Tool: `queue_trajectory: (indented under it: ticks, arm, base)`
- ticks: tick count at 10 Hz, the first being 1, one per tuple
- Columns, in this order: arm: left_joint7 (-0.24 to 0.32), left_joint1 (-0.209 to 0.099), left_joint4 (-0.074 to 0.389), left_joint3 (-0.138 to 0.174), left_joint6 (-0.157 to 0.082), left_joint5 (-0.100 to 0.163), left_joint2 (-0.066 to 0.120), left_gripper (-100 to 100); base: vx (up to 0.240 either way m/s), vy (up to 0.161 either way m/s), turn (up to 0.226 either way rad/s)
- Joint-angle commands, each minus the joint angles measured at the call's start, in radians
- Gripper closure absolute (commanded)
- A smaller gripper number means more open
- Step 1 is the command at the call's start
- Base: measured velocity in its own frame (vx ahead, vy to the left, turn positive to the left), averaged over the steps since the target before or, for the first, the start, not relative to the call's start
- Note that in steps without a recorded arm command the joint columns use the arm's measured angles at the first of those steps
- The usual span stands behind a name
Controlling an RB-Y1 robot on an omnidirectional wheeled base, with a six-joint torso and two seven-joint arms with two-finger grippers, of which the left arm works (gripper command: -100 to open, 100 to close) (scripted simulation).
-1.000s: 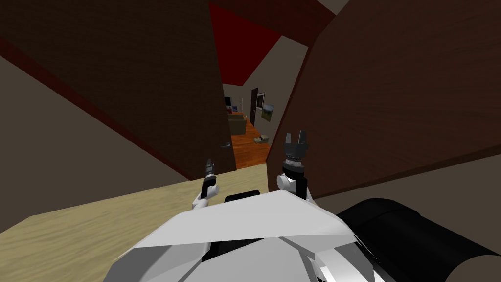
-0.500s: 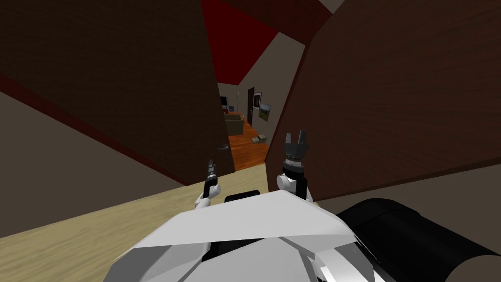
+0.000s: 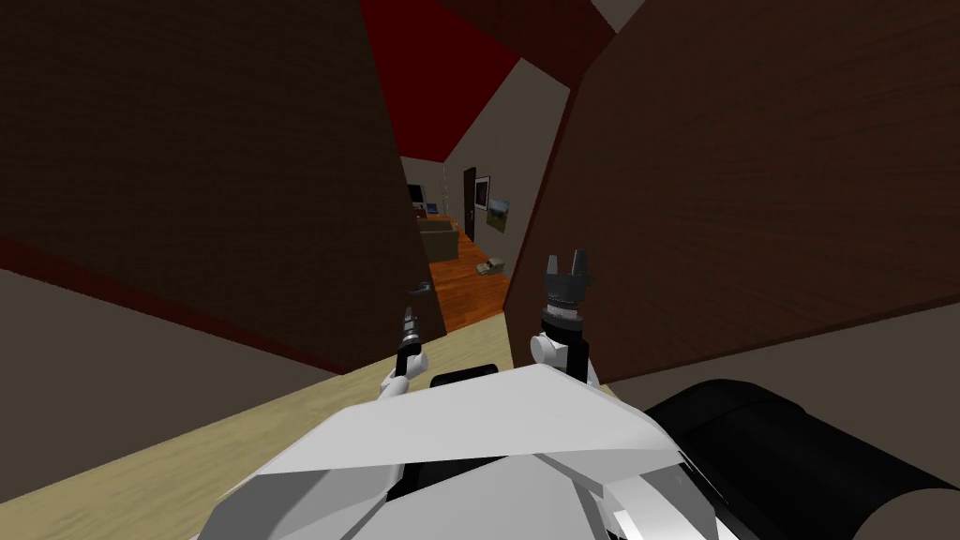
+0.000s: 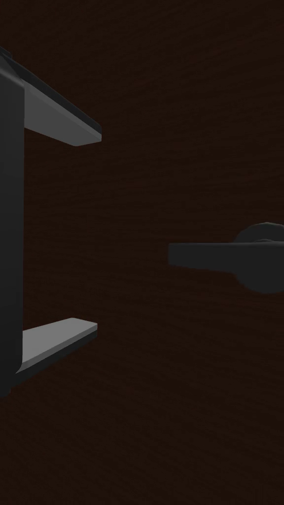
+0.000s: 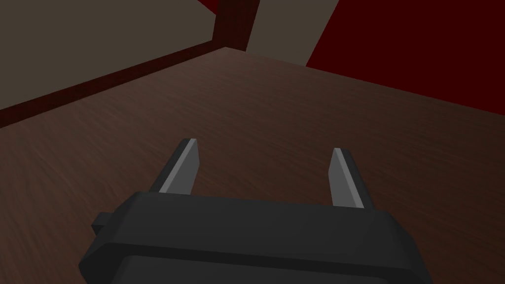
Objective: Pull the door open
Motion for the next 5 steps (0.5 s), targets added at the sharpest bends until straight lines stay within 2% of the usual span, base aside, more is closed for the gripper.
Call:
queue_trajectory:
  ticks: [1, 2, 3, 4, 5]
  arm:
    - [-0.015, -0.012, 0.024, 0.004, 0.001, 0.008, -0.019, -100]
    - [-0.016, -0.014, 0.027, 0.004, 0.000, 0.009, -0.021, -100]
    - [-0.014, -0.008, 0.017, 0.003, 0.004, 0.007, -0.018, -100]
    - [0.002, -0.008, 0.022, 0.005, 0.006, 0.009, 0.011, -100]
    - [0.012, -0.006, 0.023, 0.006, 0.008, 0.010, 0.026, -100]
  base:
    - [0.125, 0.024, -0.291]
    - [0.086, 0.000, -0.101]
    - [0.030, -0.004, 0.000]
    - [0.009, -0.002, -0.040]
    - [0.000, -0.001, -0.044]
